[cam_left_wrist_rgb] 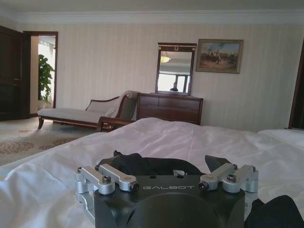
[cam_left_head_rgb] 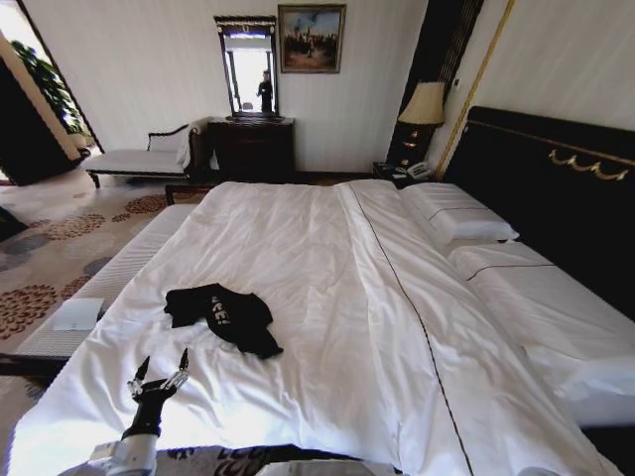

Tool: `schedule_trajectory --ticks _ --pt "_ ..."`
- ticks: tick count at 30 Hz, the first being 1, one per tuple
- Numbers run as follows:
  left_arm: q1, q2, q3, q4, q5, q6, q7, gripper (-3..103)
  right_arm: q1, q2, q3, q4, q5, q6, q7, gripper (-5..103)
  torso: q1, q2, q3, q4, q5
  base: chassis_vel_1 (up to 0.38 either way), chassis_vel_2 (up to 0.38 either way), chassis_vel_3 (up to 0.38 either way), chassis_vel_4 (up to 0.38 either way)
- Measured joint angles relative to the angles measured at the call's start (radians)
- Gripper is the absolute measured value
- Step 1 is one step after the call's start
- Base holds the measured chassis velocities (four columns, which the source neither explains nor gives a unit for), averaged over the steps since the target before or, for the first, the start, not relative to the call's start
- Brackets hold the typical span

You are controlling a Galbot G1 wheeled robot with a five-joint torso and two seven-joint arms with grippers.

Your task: Fold the clothes on the bed.

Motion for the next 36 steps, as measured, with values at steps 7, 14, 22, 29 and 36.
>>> schedule_trajectory --ticks 7,14,22,29,36 --pt "0.020 -0.018 -0.001 -0.015 0.021 0.000 0.000 100 -0.014 -0.024 0.147 0.089 -0.236 0.050 -0.076 62 0.000 0.000 0.000 0.0003 -0.0003 0.000 0.000 0.000 0.000" --pt "0.050 -0.034 -0.007 -0.054 0.043 -0.001 -0.001 100 0.030 -0.030 0.082 0.082 -0.300 0.115 -0.193 84 0.000 0.000 0.000 0.0005 0.0002 0.000 0.000 0.000 0.000" --pt "0.095 -0.061 -0.002 -0.149 0.066 0.013 -0.002 100 0.082 -0.044 -0.166 0.029 -0.277 0.319 -0.609 100 0.000 0.000 0.000 0.0007 0.0003 0.000 0.000 0.000 0.000" --pt "0.121 -0.091 0.050 -0.198 0.131 0.030 -0.001 100 0.155 -0.099 -0.275 -0.037 -0.186 0.397 -0.993 100 0.000 0.000 0.000 0.0009 0.0002 0.000 0.000 0.000 0.000" --pt "0.132 -0.089 0.073 -0.280 0.052 0.074 0.031 100 0.171 -0.128 -0.333 -0.063 -0.204 0.440 -1.247 100 0.000 0.000 0.000 0.0006 0.0004 0.000 0.000 0.000 0.000"
